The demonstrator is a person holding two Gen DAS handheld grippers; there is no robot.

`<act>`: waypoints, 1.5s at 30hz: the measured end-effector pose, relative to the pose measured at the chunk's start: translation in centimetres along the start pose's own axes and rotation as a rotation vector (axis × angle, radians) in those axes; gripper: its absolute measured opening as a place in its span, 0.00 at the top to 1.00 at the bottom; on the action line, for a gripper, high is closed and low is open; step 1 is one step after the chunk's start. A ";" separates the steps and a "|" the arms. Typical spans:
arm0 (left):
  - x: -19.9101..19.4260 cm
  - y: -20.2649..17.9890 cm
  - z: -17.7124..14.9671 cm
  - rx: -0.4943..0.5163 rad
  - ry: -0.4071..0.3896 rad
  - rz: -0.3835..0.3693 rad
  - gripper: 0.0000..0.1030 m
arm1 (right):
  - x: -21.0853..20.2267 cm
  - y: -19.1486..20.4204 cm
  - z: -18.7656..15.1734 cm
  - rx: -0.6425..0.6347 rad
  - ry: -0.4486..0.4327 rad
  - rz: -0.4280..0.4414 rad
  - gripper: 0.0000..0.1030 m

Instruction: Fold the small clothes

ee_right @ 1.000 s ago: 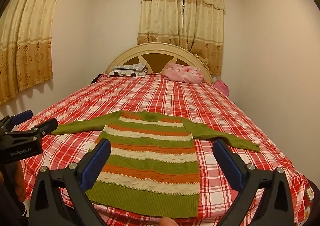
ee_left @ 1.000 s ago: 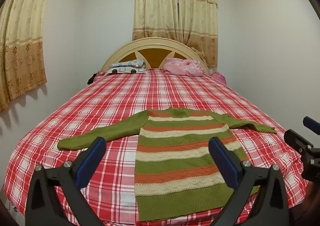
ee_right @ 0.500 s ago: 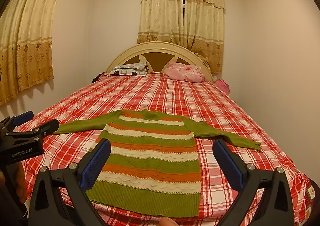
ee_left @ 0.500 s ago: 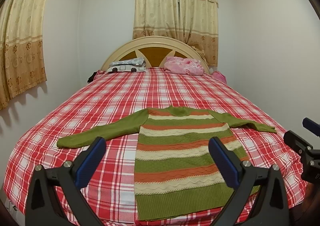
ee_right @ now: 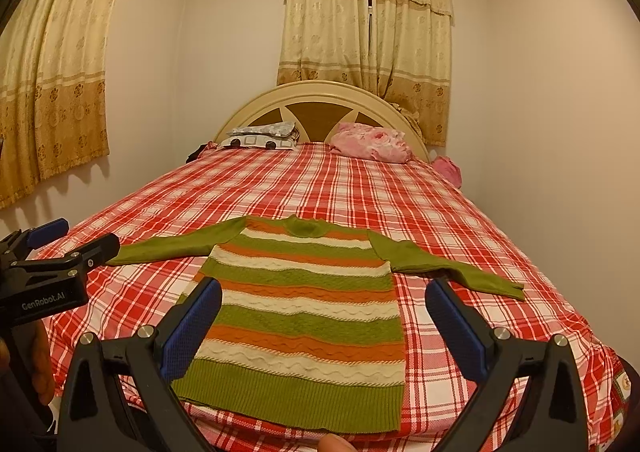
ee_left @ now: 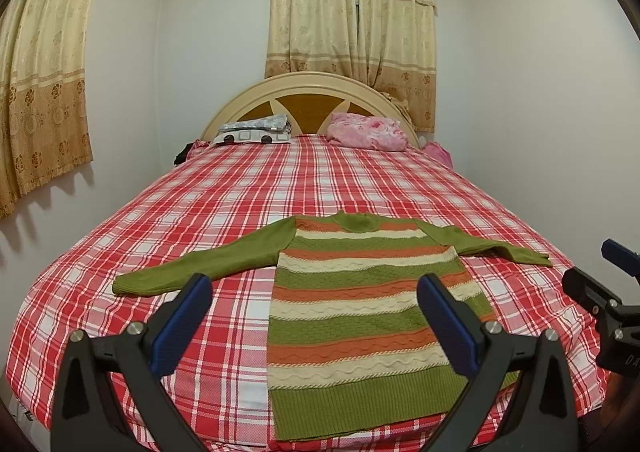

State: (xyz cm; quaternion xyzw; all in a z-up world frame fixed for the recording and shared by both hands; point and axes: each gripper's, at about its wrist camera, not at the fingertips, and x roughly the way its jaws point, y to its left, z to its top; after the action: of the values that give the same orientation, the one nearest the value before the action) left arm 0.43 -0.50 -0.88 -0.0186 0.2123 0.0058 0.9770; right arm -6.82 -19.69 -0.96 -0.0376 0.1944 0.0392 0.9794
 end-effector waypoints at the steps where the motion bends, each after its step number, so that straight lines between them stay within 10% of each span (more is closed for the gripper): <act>1: 0.0 0.0 0.0 0.000 0.000 0.001 0.00 | 0.0 0.1 0.0 -0.001 -0.001 0.001 0.01; 45: 0.6 -0.2 -0.4 -0.006 0.015 -0.003 0.00 | 0.4 0.9 -0.6 -0.018 0.022 0.019 0.01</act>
State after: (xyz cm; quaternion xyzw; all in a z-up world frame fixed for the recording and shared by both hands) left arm 0.84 -0.69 -1.54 -0.0217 0.2195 0.0048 0.9754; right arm -6.76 -18.84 -1.68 -0.0450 0.2049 0.0497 0.9765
